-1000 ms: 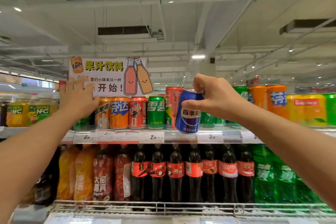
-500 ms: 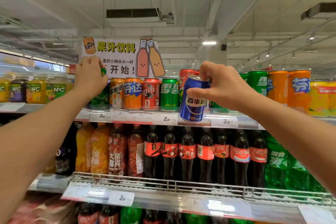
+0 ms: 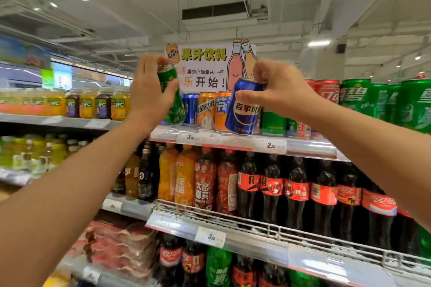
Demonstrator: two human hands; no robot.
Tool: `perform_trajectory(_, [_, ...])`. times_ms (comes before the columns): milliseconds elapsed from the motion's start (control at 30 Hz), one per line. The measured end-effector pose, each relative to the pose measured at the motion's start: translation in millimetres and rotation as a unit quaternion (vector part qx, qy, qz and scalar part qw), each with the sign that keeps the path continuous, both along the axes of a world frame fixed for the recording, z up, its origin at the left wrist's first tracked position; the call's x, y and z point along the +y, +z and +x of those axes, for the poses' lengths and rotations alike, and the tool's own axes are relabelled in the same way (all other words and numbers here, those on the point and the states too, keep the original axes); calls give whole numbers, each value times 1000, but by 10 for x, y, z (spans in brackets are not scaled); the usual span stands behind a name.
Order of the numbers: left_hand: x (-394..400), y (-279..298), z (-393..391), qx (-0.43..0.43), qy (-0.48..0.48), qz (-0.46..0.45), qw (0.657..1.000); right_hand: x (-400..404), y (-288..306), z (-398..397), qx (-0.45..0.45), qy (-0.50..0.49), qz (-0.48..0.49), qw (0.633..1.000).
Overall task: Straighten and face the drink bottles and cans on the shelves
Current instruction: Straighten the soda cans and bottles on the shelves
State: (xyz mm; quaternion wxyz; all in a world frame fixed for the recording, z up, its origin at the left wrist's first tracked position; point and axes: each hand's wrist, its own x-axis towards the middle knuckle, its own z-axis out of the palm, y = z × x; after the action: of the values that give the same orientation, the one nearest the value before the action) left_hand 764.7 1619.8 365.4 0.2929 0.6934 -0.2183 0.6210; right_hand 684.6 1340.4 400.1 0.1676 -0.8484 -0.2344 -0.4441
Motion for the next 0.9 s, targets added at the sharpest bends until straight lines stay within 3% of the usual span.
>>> perform_trajectory(333, [628,-333,-655,47,-30,-41,998,1087,259,801,-4,50,8,999])
perform_trajectory(733, [743,-525,-918,48,24,16,998,1534,101,1456,-7,-148,-56,987])
perform_trajectory(900, [785,-493,-989,50,23,-4,998,1602,112,1592,22,-199,-115,973])
